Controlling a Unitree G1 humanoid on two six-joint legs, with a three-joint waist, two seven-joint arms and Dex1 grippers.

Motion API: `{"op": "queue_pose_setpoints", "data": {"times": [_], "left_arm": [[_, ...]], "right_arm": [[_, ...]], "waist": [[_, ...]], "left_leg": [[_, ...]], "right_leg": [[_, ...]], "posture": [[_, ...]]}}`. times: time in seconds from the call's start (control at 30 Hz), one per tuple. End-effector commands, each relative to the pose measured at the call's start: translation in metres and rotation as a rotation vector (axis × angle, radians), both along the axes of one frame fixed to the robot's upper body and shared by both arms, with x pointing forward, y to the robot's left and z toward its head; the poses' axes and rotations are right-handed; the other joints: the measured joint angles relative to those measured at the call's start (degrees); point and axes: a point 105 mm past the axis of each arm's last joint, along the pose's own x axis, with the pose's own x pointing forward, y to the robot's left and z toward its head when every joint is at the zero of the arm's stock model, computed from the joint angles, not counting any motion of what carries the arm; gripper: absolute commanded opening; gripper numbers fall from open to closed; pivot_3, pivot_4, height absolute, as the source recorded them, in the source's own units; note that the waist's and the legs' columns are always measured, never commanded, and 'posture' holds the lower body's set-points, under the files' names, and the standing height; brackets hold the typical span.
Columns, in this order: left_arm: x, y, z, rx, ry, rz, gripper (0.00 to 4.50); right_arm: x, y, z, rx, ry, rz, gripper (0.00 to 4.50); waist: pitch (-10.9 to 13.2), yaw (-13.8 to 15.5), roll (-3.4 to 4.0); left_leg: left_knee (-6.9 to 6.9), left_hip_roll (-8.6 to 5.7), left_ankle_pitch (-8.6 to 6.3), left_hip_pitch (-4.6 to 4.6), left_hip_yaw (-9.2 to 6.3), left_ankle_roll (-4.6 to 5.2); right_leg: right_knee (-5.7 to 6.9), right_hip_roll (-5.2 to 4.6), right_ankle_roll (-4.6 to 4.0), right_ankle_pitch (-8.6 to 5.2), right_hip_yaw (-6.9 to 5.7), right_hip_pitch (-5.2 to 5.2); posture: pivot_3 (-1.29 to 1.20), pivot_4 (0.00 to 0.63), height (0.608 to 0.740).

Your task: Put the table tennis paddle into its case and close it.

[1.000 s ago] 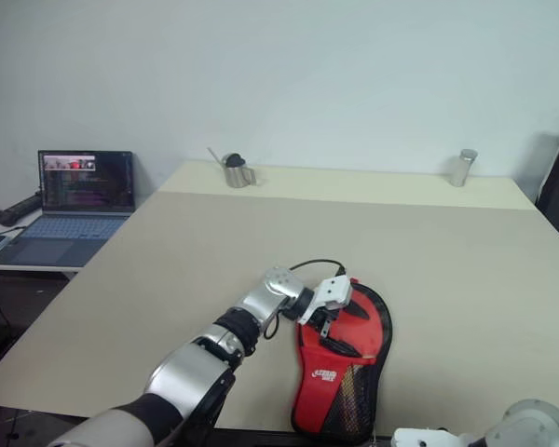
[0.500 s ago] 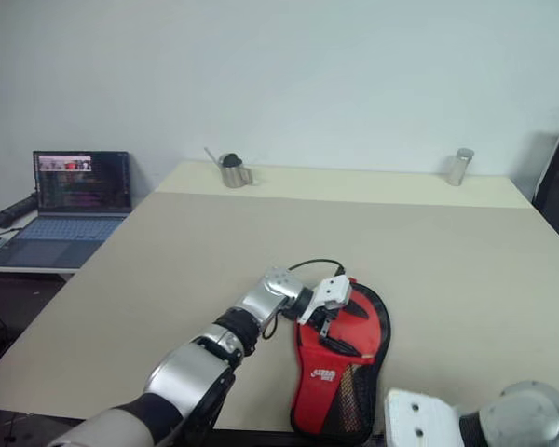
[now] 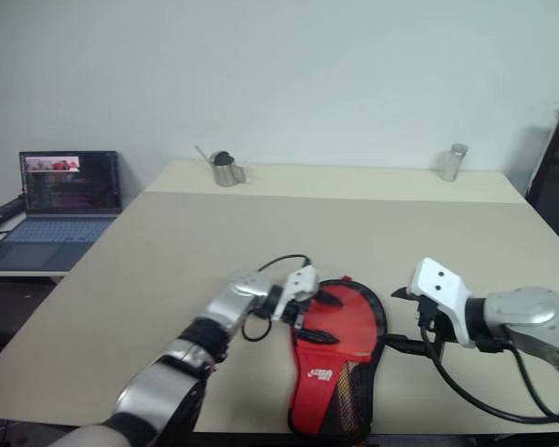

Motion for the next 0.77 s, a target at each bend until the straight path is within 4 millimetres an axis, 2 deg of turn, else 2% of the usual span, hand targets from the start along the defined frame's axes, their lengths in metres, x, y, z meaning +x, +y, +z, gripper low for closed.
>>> {"op": "queue_pose_setpoints", "data": {"times": [0.03, 0.13, 0.17, 0.3, 0.47, 0.63, 0.77], "left_arm": [[-0.012, 0.021, 0.044, -0.119, -0.033, 0.047, 4.50], [-0.030, 0.049, 0.055, -0.134, -0.011, 0.135, 4.50], [-0.037, 0.065, 0.059, -0.149, -0.005, 0.204, 4.50], [-0.055, 0.098, 0.064, -0.171, -0.014, 0.421, 4.50], [-0.058, 0.108, 0.058, -0.158, -0.038, 0.547, 4.50], [-0.059, 0.110, 0.033, -0.105, -0.035, 0.589, 4.50], [-0.055, 0.106, 0.031, -0.145, -0.035, 0.619, 4.50]], "right_arm": [[0.023, -0.003, 0.005, 0.069, -0.108, -0.031, 4.46], [0.038, -0.002, 0.007, 0.167, -0.128, -0.045, 4.46], [0.046, -0.005, 0.009, 0.184, -0.140, -0.058, 4.46], [0.067, -0.025, 0.016, 0.216, -0.173, -0.090, 4.46], [0.085, -0.055, 0.027, 0.214, -0.219, -0.162, 4.46], [0.095, -0.066, 0.034, 0.158, -0.239, -0.171, 4.46], [0.103, -0.077, 0.036, 0.118, -0.231, -0.199, 4.46]], "waist": [[0.07, -0.26, 0.04], [0.16, -0.35, 0.22], [0.20, -0.28, 0.29], [0.27, -0.21, 0.37], [0.28, 1.10, 0.39], [0.28, 0.92, 0.42], [0.30, 0.87, 0.43]], "left_leg": [[-0.02, 0.02, 0.01, 0.00, 0.00, -0.02], [-0.07, 0.05, 0.02, 0.08, -0.01, -0.03], [-0.07, 0.06, 0.01, 0.13, -0.01, -0.02], [0.01, 0.04, 0.01, 0.21, 0.00, -0.01], [0.05, 0.02, 0.01, 0.23, -0.05, -0.02], [-0.03, 0.04, 0.01, 0.28, 0.07, -0.02], [-0.03, 0.04, 0.01, 0.28, 0.09, -0.02]], "right_leg": [[0.05, 0.01, -0.04, -0.03, 0.01, -0.04], [0.12, 0.03, -0.13, -0.08, 0.01, -0.04], [0.13, 0.03, -0.14, -0.09, 0.01, -0.01], [0.17, 0.01, -0.13, -0.08, 0.04, 0.07], [0.16, -0.01, -0.14, -0.07, -0.04, 0.15], [0.17, 0.00, -0.17, -0.06, 0.06, 0.12], [0.16, -0.01, -0.18, -0.06, 0.08, 0.11]], "posture": [[0.00, 0.150, 0.740], [0.00, 0.150, 0.740], [0.00, 0.150, 0.740], [0.00, 0.150, 0.740], [0.00, 0.150, 0.740], [0.00, 0.150, 0.740], [0.00, 0.150, 0.740]]}}
